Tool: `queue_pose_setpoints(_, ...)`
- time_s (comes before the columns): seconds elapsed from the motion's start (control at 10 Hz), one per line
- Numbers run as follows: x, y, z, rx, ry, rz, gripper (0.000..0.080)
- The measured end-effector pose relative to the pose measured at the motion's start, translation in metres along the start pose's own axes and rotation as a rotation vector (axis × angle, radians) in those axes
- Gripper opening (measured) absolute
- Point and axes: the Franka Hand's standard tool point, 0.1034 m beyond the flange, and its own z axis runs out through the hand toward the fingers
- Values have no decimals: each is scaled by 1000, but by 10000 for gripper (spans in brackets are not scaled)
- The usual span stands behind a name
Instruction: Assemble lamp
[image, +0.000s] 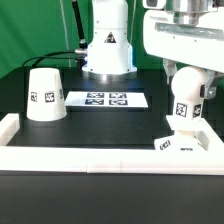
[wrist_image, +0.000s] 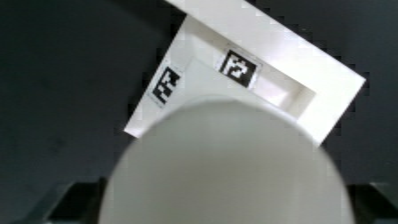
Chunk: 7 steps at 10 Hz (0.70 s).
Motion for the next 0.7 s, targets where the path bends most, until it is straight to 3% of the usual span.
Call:
queue_pose_setpoints(0.3,-1,0,0,-1,-1,-88,695)
queue_pose_setpoints(0.7,2,1,1,-2,-2,-596,699)
